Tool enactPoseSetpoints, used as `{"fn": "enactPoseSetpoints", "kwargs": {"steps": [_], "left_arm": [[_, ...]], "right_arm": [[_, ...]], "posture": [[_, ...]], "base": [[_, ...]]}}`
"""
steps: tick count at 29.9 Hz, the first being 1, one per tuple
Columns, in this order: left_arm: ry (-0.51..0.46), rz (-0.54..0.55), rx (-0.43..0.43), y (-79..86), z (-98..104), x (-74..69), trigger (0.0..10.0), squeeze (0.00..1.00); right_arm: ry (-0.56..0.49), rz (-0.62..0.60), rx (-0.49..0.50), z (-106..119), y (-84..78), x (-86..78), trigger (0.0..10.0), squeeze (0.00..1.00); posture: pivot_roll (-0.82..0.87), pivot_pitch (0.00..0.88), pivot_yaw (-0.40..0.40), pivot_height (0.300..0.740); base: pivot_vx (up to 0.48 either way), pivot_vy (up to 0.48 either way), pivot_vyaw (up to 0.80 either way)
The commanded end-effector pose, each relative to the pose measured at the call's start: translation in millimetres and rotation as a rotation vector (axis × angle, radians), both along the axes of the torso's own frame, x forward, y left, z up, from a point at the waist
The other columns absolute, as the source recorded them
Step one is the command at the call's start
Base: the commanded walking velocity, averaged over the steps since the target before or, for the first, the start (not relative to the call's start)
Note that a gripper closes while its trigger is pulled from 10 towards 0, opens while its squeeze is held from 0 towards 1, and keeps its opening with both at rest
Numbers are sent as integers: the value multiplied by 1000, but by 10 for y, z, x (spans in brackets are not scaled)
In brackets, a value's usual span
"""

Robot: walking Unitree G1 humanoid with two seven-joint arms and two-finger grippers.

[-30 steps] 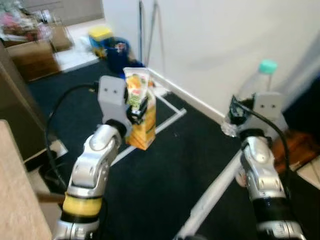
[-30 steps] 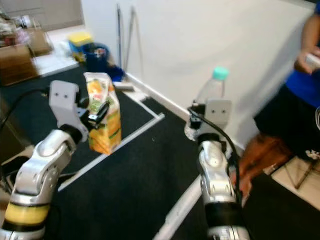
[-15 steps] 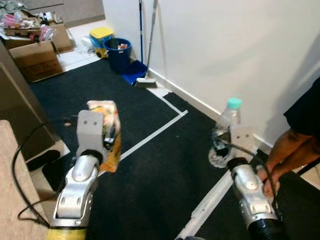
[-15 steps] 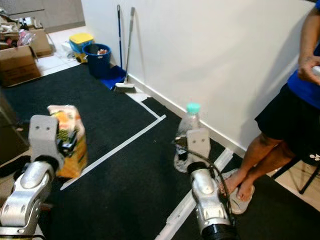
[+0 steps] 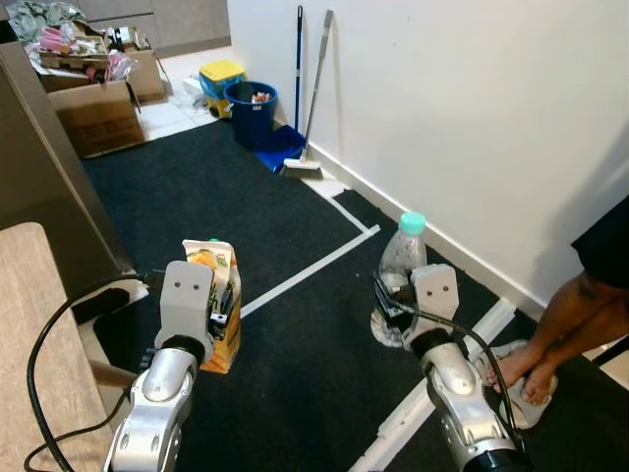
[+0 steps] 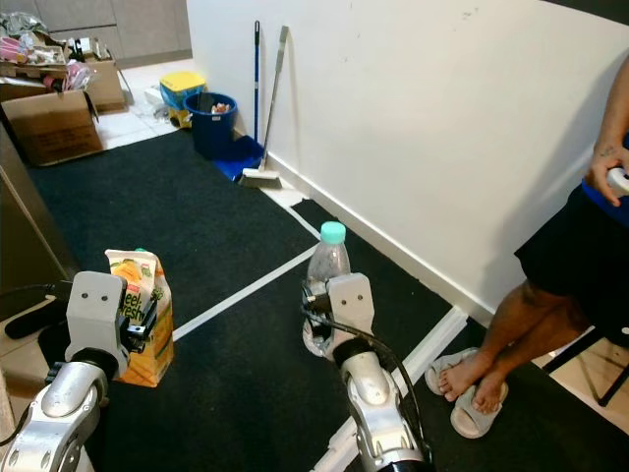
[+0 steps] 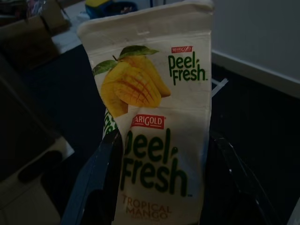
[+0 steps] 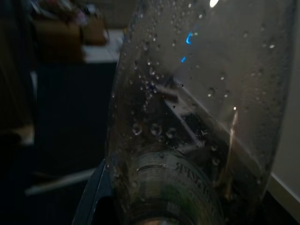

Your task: Restocking fridge

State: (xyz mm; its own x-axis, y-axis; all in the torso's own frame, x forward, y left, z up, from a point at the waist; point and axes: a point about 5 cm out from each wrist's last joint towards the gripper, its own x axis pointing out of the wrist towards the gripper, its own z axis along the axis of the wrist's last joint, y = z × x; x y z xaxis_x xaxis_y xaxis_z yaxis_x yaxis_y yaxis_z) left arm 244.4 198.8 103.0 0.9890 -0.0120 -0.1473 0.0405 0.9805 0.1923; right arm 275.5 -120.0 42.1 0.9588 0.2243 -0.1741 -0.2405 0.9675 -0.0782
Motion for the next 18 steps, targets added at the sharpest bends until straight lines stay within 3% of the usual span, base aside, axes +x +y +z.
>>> {"fn": "enactPoseSetpoints", "kwargs": {"steps": [1, 2, 4, 8, 18], "left_arm": [[-21, -37, -15, -88, 17, 0, 10000, 0], [-21, -37, -15, -88, 17, 0, 10000, 0], [3, -68, -9, -141, -61, 3, 10000, 0], [25, -67, -5, -154, -146, -21, 10000, 0], [19, -53, -38, -225, -182, 20, 10000, 0]], "right_arm": [[16, -41, -20, -77, -128, -41, 10000, 0], [16, -41, -20, -77, -128, -41, 10000, 0], [75, -104, -67, -240, -328, -114, 10000, 0], [87, -144, -75, -276, -419, -134, 10000, 0], [-29, -98, -43, -50, -225, 37, 10000, 0]], "posture": [[80, 0, -93, 740], [80, 0, -93, 740], [74, 0, -86, 740], [71, 0, -83, 740], [58, 0, -70, 740]], "base": [[0, 0, 0], [0, 0, 0], [0, 0, 0], [0, 0, 0], [0, 0, 0]]}}
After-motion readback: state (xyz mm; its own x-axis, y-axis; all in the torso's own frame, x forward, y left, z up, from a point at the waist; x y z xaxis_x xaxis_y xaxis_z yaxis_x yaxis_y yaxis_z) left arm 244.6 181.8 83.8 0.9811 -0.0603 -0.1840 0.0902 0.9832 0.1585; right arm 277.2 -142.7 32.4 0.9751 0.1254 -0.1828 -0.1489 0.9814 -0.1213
